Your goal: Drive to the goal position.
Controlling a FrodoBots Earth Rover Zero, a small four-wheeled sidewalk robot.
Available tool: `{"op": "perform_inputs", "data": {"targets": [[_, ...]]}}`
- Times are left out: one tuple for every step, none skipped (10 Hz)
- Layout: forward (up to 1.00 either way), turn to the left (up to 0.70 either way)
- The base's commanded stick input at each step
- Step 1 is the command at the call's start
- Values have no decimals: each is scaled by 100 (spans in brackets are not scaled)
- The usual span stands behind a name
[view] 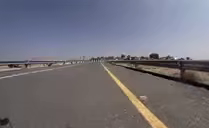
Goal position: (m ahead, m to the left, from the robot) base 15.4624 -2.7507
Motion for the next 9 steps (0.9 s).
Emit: {"op": "perform_inputs", "data": {"targets": [[100, 10], [100, 0], [100, 0], [100, 0], [100, 0], [100, 0], [100, 0], [100, 0], [100, 0]]}}
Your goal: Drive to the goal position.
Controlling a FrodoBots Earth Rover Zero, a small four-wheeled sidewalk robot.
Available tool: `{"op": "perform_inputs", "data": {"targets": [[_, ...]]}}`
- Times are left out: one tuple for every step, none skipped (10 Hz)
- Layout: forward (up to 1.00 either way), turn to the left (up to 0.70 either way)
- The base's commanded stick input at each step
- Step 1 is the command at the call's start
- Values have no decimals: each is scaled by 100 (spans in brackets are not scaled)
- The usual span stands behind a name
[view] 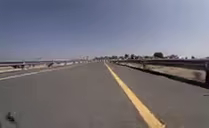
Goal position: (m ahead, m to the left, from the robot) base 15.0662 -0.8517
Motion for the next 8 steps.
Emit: {"op": "perform_inputs", "data": {"targets": [[100, 0], [100, 0], [100, 0], [100, 0], [100, 0], [100, 0], [100, 0], [100, 0]]}}
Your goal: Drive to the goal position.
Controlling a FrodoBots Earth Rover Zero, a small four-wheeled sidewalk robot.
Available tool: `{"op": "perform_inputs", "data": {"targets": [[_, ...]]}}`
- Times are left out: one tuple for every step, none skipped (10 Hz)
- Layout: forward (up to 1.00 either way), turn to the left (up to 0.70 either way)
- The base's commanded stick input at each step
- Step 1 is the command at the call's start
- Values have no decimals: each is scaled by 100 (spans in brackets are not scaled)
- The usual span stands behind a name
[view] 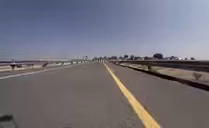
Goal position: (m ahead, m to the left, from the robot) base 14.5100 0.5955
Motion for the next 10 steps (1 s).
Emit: {"op": "perform_inputs", "data": {"targets": [[100, 0], [100, 0], [100, 0], [100, 0], [100, 0], [100, 27], [100, 27], [100, 19], [100, 8], [100, 0]]}}
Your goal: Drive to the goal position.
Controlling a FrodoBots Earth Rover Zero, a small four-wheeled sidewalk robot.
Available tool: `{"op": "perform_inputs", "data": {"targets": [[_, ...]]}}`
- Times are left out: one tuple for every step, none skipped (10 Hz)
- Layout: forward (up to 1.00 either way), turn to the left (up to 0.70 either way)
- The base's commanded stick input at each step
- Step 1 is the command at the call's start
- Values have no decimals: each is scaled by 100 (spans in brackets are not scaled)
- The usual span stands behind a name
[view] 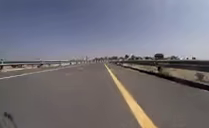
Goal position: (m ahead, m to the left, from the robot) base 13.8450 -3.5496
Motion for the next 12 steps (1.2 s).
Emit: {"op": "perform_inputs", "data": {"targets": [[100, 0], [100, 0], [100, 0], [100, 0], [100, 0], [100, 0], [100, 0], [100, 0], [100, 0], [100, 0], [100, 0], [100, 0]]}}
